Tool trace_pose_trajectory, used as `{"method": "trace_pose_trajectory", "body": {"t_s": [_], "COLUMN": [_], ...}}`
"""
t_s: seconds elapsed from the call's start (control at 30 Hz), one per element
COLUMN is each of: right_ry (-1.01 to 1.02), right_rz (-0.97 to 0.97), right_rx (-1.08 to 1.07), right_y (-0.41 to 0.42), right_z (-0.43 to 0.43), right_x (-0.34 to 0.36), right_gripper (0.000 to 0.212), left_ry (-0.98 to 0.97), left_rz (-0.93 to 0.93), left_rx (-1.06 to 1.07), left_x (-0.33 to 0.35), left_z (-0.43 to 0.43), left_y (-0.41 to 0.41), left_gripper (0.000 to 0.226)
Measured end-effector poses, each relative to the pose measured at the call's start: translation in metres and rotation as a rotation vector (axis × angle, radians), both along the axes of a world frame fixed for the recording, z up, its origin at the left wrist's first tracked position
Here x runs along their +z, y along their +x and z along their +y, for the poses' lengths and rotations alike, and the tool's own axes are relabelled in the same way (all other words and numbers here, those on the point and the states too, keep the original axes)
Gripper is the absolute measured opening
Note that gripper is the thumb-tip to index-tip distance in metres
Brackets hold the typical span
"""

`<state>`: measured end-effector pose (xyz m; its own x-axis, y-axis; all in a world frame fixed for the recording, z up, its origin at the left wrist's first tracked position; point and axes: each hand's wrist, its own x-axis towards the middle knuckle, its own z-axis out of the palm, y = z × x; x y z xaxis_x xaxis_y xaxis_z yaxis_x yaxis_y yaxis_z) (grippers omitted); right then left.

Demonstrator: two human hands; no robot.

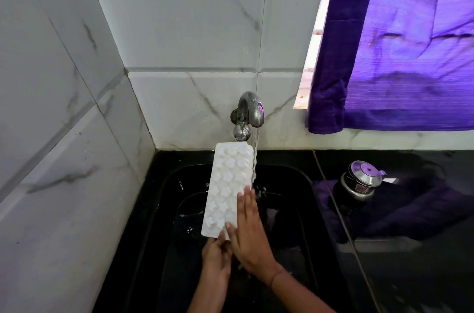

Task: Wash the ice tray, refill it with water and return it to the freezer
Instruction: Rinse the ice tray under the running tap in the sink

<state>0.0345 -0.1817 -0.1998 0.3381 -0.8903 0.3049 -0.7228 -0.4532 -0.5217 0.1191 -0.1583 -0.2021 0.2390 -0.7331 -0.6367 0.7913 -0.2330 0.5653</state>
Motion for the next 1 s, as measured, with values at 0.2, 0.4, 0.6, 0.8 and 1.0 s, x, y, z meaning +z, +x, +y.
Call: {"method": "trace_pose_trajectory", "body": {"t_s": [0.2, 0.4, 0.6, 0.8, 1.0], "right_ry": [-0.042, -0.209, -0.210, -0.080, 0.218], "right_rz": [0.078, 0.469, 0.687, 0.635, 0.264], "right_rx": [0.009, 0.382, 0.445, 0.063, -0.311], "right_y": [0.002, -0.007, -0.015, -0.065, -0.069], "right_z": [0.043, 0.013, -0.037, -0.101, -0.115], "right_x": [-0.022, 0.000, 0.012, 0.051, 0.068], "right_gripper": [0.068, 0.060, 0.055, 0.091, 0.067], "left_ry": [0.036, 0.060, 0.039, 0.037, 0.054], "left_rz": [-0.027, -0.235, -0.303, -0.337, -0.278], "left_rx": [-0.016, -0.080, -0.229, -0.206, -0.185], "left_x": [0.001, 0.000, 0.007, 0.010, 0.005], "left_z": [0.003, 0.005, 0.007, 0.009, 0.004], "left_y": [0.008, 0.011, 0.013, 0.027, 0.030], "left_gripper": [0.018, 0.017, 0.023, 0.021, 0.025]}}
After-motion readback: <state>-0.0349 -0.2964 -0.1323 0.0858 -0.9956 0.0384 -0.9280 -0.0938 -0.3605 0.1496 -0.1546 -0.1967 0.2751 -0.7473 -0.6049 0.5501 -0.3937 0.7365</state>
